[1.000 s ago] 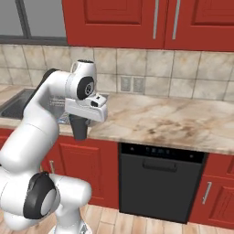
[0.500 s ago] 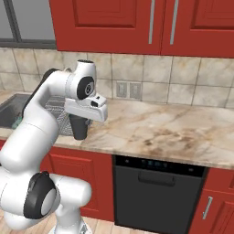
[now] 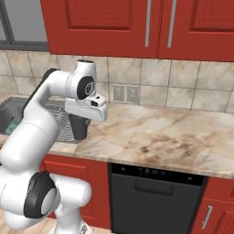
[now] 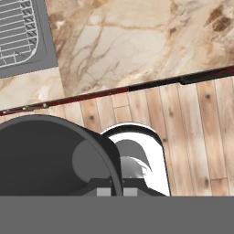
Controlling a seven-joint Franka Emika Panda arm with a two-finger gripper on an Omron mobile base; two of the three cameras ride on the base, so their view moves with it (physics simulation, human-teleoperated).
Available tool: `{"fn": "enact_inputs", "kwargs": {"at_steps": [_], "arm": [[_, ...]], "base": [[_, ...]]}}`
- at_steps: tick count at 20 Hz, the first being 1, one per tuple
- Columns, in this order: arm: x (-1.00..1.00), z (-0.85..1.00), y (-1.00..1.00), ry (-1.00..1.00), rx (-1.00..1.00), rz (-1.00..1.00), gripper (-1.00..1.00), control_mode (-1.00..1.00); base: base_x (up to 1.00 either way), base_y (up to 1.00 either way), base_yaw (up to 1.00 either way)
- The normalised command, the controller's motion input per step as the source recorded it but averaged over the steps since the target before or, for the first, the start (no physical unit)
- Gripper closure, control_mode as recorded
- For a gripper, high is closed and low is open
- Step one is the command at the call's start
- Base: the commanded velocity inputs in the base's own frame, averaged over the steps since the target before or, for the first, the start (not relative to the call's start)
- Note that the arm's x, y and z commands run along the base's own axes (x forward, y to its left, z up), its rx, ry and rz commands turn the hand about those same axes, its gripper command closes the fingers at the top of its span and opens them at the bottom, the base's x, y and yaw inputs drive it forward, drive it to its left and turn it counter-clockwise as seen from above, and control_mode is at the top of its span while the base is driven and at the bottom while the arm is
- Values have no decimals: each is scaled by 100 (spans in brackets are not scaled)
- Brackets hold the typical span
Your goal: Pick the kettle and glass cup and place them in the sink. Then turn on the water.
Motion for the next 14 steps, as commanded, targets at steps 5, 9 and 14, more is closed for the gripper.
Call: {"fn": "enact_inputs", "kwargs": {"at_steps": [5, 9, 14], "arm": [[0, 0, 0, 0, 0, 0, 100, 100], [0, 0, 0, 0, 0, 0, 100, 100], [0, 0, 0, 0, 0, 0, 100, 100]], "base": [[34, -26, 0], [34, -16, 0], [40, -2, 0]]}}
